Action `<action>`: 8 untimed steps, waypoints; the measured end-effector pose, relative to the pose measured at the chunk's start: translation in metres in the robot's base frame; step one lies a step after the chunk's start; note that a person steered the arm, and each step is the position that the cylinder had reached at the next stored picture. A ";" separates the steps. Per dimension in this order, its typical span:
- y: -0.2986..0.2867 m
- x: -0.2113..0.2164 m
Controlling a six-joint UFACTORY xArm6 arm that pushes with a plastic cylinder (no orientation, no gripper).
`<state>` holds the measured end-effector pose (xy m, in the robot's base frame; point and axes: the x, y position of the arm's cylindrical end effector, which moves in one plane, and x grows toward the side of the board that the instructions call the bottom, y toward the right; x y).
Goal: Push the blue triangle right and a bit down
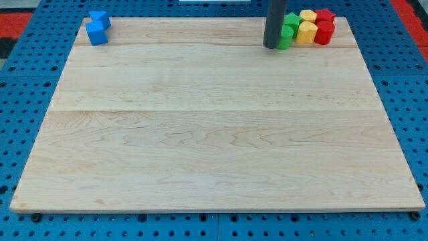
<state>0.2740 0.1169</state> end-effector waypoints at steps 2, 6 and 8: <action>0.018 -0.004; -0.311 0.079; -0.420 0.072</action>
<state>0.3459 -0.3029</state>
